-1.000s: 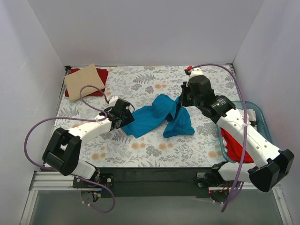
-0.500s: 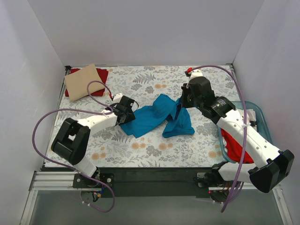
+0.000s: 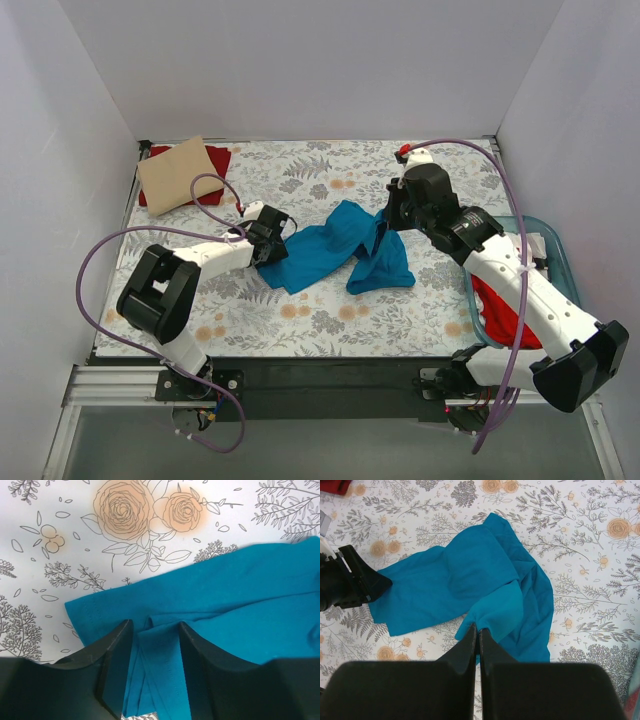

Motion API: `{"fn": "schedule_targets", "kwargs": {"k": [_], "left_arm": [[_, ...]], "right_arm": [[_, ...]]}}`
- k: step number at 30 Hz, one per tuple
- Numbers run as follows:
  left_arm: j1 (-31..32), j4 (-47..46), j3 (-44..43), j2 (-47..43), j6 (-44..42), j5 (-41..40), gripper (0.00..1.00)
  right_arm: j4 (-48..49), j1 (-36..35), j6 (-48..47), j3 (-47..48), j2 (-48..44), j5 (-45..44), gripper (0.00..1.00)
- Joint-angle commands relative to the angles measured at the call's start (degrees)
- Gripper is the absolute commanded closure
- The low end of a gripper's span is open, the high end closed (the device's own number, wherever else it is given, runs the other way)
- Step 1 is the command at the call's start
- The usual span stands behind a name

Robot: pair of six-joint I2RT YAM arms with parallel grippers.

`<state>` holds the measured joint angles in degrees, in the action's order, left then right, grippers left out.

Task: Fold and stack the t-shirts
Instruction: Flatten the tshirt out

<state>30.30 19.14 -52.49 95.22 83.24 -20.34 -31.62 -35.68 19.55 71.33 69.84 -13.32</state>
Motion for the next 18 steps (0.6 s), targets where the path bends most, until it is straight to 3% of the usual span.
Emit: {"fn": "schedule_targets", "kwargs": {"k": [1, 4, 5, 10, 18], "left_arm": [[-0.42, -2.34, -1.21, -1.26, -0.98, 0.56, 0.61], [-0.51, -2.70, -1.39, -1.00, -1.15, 1.18, 0.67], [-0.51, -2.70, -1.39, -0.83, -1.24, 1.35, 0.77], [-0.77, -2.44, -1.47, -2.31, -1.33, 1.44, 1.00], [-3.76, 3.62, -7.09, -10.92, -2.91, 0.12, 1.00]], "right_arm": [[1.64, 0.09, 0.31, -0.58, -1.99, -0.12, 0.99], [1.64, 0.09, 0.49, -0.58, -1.91, -0.13, 0.99], [1.56, 0.09, 0.49, -0.67, -1.90, -0.13, 0.99], [1.64, 0.26, 0.49, -0.75, -1.91, -0.39, 0.99], [1.21, 2.89, -0.74, 0.04, -2.25, -0.22, 0.99]]}}
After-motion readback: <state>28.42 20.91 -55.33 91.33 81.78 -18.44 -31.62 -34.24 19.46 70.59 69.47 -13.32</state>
